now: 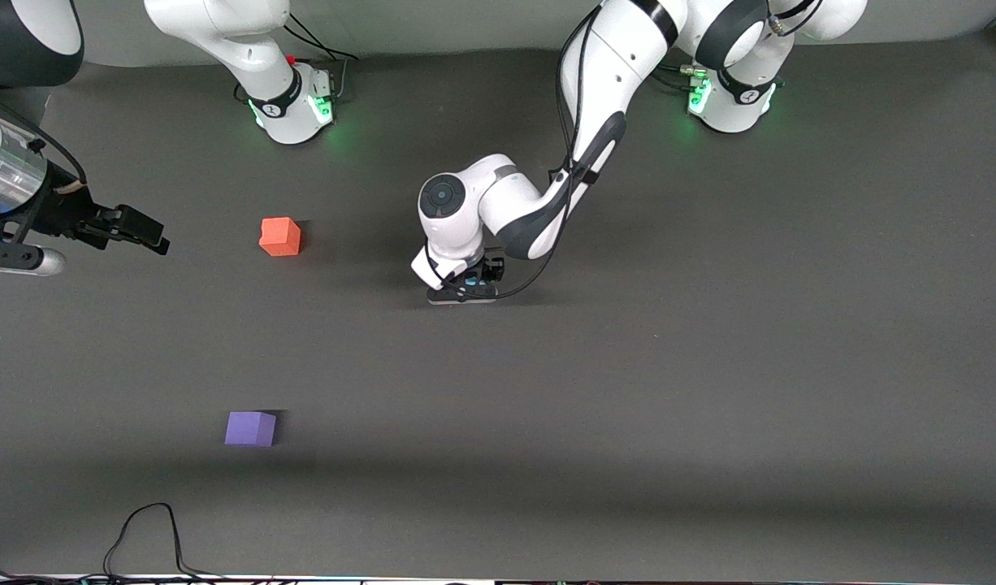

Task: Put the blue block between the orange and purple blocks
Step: 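Carry the blue block to mid-table with the left gripper and release it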

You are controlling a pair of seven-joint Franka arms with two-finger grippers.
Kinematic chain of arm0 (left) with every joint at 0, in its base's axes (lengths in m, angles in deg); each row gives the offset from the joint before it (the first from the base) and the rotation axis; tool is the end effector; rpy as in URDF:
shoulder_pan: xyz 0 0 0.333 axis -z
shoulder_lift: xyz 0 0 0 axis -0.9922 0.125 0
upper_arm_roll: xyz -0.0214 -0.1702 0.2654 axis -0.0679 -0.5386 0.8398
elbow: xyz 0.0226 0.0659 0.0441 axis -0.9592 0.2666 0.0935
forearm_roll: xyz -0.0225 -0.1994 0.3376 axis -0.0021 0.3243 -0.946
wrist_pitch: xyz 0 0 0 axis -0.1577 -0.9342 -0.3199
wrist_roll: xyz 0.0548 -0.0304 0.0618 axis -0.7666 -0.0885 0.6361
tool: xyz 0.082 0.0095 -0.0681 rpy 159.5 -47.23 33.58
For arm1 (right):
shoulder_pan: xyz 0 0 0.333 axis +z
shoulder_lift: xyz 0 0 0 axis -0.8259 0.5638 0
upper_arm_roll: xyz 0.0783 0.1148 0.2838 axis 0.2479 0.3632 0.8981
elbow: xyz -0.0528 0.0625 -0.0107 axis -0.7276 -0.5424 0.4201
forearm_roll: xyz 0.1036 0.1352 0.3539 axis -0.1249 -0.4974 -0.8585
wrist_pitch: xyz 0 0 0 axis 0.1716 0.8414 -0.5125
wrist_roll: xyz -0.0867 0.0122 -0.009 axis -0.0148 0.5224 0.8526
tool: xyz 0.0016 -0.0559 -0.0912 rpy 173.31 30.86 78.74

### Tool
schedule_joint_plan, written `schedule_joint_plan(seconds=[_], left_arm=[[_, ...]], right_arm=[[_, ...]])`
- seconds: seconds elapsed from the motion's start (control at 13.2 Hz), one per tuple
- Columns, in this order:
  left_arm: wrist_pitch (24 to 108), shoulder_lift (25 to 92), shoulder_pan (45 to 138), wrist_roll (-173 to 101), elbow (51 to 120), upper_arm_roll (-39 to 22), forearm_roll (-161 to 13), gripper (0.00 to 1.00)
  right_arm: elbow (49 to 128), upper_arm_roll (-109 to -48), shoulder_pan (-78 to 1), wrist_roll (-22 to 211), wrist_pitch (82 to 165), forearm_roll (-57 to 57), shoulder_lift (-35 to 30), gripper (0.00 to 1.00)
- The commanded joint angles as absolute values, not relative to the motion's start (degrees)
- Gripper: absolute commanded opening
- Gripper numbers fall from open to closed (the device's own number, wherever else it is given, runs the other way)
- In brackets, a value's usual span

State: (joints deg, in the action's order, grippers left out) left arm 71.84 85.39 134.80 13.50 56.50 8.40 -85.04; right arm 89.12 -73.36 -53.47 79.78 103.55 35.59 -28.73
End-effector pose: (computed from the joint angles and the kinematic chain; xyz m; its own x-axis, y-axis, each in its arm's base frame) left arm 0.4543 -0.6021 0.2103 0.9995 0.0303 0.0072 0.0304 -0.9994 -0.0140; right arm 0.5435 0.0187 0.5767 0.9885 -0.1470 -0.0352 -0.1478 -0.9888 -0.0226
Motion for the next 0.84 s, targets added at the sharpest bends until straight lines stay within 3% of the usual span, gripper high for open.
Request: schedule_joint_plan(seconds=[0.0, 0.15, 0.46, 0.76], left_arm=[[69.73, 85.1, 135.12, 14.07, 54.59, 9.3, -85.91, 1.0], [65.18, 81.59, 131.97, 12.58, 54.5, 9.04, -85.21, 1.0], [55.67, 70.26, 117.05, -2.33, 57.12, 7.28, -75.99, 1.0], [52.42, 53.84, 102.54, -19.55, 73.71, 7.54, -74.13, 1.0]], right_arm=[[88.71, -73.54, -53.14, 79.75, 103.15, 35.01, -28.98, 1.0], [88.8, -73.45, -53.13, 79.84, 103.15, 34.83, -28.98, 1.0], [88.54, -73.1, -51.65, 79.84, 104.38, 34.83, -27.94, 1.0], [87.4, -73.01, -46.04, 78.78, 106.92, 34.66, -25.31, 1.0]])
